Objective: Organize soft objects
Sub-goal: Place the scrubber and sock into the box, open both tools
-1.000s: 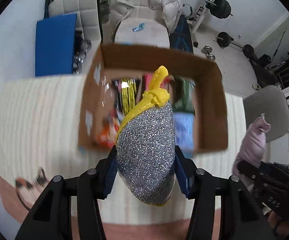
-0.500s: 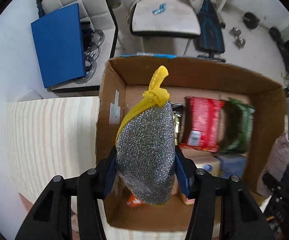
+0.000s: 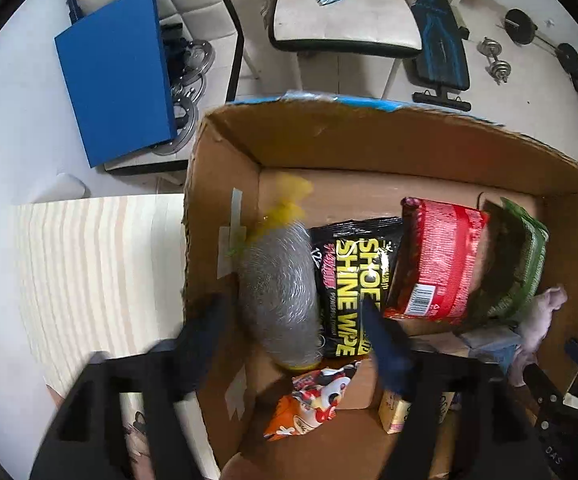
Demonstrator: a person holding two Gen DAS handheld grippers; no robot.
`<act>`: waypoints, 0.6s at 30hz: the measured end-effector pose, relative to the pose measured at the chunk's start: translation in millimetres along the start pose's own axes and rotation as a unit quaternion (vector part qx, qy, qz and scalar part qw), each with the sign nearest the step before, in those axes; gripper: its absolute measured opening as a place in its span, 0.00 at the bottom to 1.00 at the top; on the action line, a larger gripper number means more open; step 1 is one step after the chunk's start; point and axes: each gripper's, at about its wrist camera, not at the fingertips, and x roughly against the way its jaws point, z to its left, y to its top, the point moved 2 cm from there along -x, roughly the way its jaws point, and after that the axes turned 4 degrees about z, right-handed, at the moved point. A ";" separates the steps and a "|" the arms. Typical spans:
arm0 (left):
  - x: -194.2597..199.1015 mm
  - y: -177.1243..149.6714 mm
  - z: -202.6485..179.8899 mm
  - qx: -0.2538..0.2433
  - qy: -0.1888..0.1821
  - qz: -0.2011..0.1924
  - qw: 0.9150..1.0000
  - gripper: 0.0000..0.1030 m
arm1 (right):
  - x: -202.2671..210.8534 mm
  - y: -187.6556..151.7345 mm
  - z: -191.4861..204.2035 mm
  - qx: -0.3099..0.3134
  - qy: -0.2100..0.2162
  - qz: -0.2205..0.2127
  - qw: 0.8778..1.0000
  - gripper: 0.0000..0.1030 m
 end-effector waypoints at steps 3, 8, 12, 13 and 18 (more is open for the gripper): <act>8.5 -4.9 -1.6 0.001 -0.012 -0.011 1.000 0.92 | 6.0 -0.8 0.3 -0.004 0.005 -0.008 1.000 0.73; 13.4 -19.2 -5.2 -0.003 -0.028 -0.022 0.999 1.00 | 17.0 -1.3 -2.0 -0.012 0.014 -0.026 0.999 0.88; 11.0 -33.9 -9.4 -0.005 -0.030 -0.030 0.999 1.00 | 24.6 -6.8 4.0 -0.014 0.016 -0.043 0.999 1.00; 12.2 -40.2 -10.0 -0.004 -0.026 -0.037 0.999 1.00 | 27.0 -8.7 5.6 -0.015 0.013 -0.049 0.999 1.00; 16.6 -64.4 -13.3 0.004 -0.037 -0.060 0.998 1.00 | 29.4 -25.4 12.5 -0.019 -0.002 -0.069 0.997 1.00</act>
